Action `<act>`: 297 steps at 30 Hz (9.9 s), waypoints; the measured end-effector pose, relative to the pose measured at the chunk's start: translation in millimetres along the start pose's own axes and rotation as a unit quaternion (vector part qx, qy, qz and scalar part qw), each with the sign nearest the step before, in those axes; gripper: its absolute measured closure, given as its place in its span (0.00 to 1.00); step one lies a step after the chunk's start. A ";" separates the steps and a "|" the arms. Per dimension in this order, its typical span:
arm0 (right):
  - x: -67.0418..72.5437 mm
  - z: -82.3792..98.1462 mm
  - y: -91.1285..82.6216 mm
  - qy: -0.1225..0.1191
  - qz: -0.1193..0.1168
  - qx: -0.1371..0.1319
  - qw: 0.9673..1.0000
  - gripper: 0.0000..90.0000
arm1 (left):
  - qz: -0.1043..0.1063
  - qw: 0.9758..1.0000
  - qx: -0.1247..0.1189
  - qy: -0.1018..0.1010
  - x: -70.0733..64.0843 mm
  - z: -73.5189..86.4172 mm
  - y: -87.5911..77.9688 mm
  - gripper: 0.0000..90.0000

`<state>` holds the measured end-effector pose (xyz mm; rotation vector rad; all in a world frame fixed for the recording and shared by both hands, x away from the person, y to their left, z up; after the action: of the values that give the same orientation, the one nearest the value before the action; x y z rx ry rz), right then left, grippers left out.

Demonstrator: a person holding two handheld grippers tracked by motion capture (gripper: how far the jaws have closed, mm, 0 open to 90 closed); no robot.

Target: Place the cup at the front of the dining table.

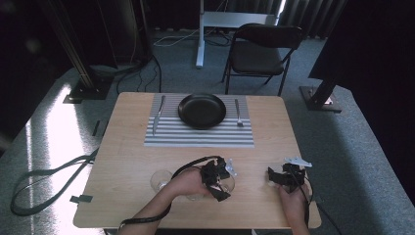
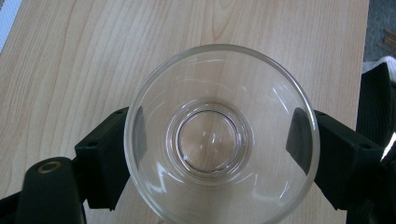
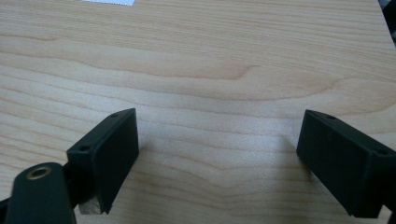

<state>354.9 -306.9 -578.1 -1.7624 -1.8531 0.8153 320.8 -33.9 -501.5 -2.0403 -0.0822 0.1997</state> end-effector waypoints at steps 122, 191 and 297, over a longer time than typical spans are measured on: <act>0.0 0.1 0.0 0.000 0.000 0.000 1.000 0.14 | -0.138 0.969 -0.066 -0.195 115.1 91.5 -104.2 0.20; 0.1 0.1 -0.2 0.000 0.000 0.000 1.000 0.14 | -0.230 0.901 -0.105 -0.353 230.8 110.9 -105.8 0.20; 0.5 0.2 -0.5 -0.001 -0.001 -0.001 1.000 0.15 | -0.220 0.906 -0.134 -0.335 163.6 193.0 -102.5 0.17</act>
<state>354.3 -306.4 -577.9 -1.7612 -1.8578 0.8135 450.4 206.1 -514.4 -2.0712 -1.0374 0.6215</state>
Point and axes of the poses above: each handheld gripper's, and its own axes: y roughly forward along the jaws, z roughly out of its underside, x roughly to its left, the point moved 4 cm from there along y, roughly forward along the jaws, and after that the axes turned 7 degrees about z, right-handed, at the moved point
